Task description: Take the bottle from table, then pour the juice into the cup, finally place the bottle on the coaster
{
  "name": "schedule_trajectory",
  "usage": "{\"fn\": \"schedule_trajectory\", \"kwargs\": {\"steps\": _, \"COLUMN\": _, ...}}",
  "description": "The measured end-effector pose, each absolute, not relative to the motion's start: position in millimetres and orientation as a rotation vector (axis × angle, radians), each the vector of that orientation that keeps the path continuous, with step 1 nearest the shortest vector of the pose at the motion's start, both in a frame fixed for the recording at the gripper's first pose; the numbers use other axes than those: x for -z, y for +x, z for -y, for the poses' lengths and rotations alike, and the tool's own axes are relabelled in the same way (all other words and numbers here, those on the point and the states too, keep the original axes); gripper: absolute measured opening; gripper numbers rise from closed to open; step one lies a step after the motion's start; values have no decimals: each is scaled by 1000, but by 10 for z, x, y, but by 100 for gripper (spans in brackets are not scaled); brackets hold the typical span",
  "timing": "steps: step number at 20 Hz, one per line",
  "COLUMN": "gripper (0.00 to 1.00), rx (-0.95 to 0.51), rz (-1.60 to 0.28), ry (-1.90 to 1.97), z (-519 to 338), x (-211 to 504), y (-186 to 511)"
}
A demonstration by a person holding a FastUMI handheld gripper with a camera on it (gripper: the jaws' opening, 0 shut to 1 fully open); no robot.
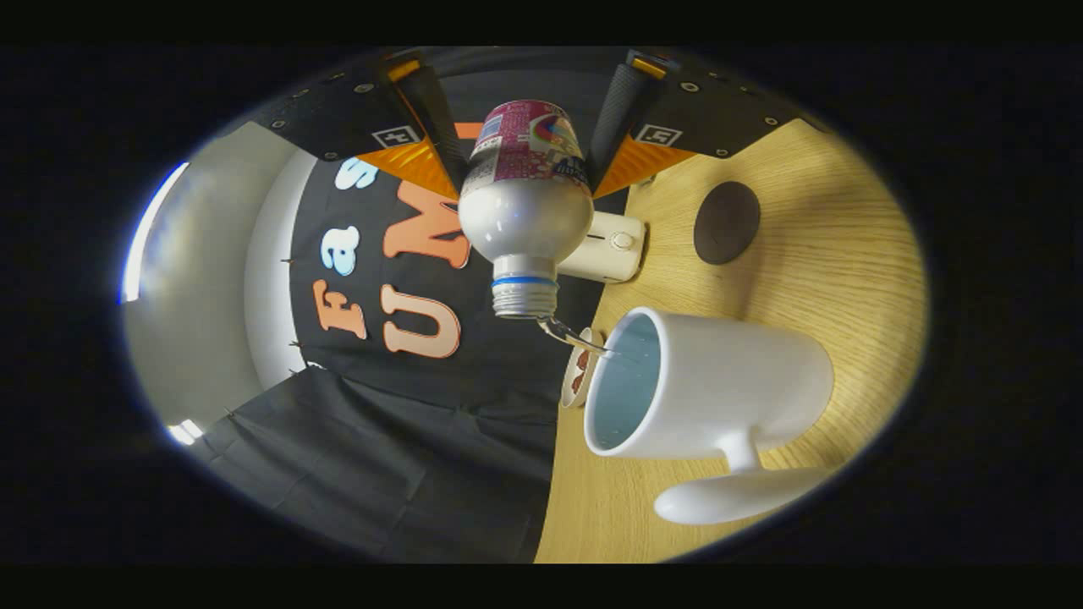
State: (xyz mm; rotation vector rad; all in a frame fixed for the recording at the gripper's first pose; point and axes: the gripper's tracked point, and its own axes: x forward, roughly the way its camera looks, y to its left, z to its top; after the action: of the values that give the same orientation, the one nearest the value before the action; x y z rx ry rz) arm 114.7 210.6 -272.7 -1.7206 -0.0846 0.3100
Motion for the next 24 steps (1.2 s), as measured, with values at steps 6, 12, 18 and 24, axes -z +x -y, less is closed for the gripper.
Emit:
{"fn": "schedule_trajectory", "kwargs": {"steps": 6, "gripper": 77, "rx": -309, "rz": 108, "ry": -1743, "z": -2100, "x": 2679, "y": 1147}}
{"fn": "schedule_trajectory", "kwargs": {"steps": 12, "gripper": 76, "rx": -307, "rz": 127, "ry": -1763, "z": -2113, "x": 2654, "y": 1137}}
{"fn": "schedule_trajectory", "kwargs": {"steps": 18, "gripper": 76, "rx": -314, "rz": 153, "ry": -1788, "z": -2148, "x": 2620, "y": 1127}}
{"fn": "schedule_trajectory", "kwargs": {"steps": 24, "gripper": 76, "rx": -310, "rz": 168, "ry": -1806, "z": -2159, "x": 2550, "y": 1151}}
